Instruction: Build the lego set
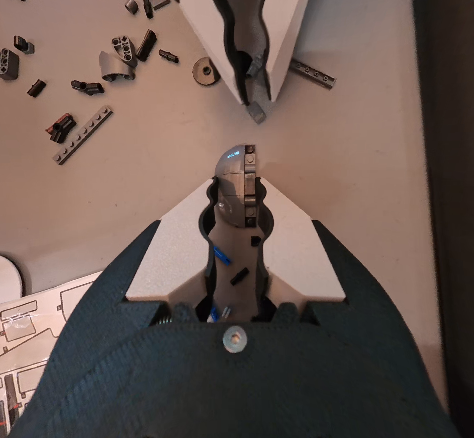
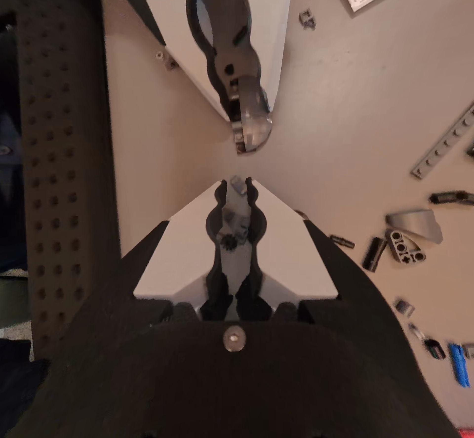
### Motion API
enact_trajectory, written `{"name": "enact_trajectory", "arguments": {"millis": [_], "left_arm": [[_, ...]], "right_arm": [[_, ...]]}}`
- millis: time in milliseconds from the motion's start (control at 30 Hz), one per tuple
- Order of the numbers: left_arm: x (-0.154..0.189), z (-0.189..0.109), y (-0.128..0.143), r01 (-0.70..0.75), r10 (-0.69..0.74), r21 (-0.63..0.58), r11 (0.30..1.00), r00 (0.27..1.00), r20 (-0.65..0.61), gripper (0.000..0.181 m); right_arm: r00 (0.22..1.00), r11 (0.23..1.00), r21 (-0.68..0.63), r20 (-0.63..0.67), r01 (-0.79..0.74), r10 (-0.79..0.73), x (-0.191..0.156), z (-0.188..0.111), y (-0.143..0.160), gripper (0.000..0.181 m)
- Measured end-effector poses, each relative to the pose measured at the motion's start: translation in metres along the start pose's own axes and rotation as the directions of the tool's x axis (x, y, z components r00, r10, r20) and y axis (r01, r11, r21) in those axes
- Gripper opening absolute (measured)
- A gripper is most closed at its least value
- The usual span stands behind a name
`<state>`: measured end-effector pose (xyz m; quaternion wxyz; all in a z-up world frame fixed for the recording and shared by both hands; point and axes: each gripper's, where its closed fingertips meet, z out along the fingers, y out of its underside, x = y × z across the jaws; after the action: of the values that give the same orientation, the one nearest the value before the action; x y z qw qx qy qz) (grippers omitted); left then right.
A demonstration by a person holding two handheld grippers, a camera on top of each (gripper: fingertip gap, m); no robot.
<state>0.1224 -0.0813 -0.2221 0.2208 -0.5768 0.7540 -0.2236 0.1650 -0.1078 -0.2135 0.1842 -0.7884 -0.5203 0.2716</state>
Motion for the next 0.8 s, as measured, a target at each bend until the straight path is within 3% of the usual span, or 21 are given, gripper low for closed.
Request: {"name": "enact_trajectory", "arguments": {"millis": [133,300,500,600,800], "left_arm": [[0.000,0.000,0.000,-0.003,0.003,-0.004,1.000,1.000,0.001,0.027],[0.000,0.000,0.000,-0.002,0.002,-0.004,1.000,1.000,0.001,0.027],[0.000,0.000,0.000,-0.004,0.005,-0.008,1.000,1.000,0.004,0.027],[0.000,0.000,0.000,-0.004,0.004,-0.009,1.000,1.000,0.004,0.027],[0.000,0.000,0.000,-0.003,0.003,-0.008,1.000,1.000,0.003,0.027]], "right_arm": [[0.997,0.997,-0.031,-0.010,0.075,-0.075,-0.005,0.004,0.004,0.015],[0.996,0.994,-0.062,-0.014,0.091,-0.092,-0.005,0.011,0.005,0.002],[0.996,0.996,-0.018,-0.017,0.091,-0.091,-0.006,0.005,-0.001,0.006],[0.995,0.993,-0.071,-0.017,0.095,-0.096,-0.006,0.011,0.006,0.013],[0.990,0.987,-0.086,-0.004,0.138,-0.139,-0.013,0.017,0.004,0.007]]}}
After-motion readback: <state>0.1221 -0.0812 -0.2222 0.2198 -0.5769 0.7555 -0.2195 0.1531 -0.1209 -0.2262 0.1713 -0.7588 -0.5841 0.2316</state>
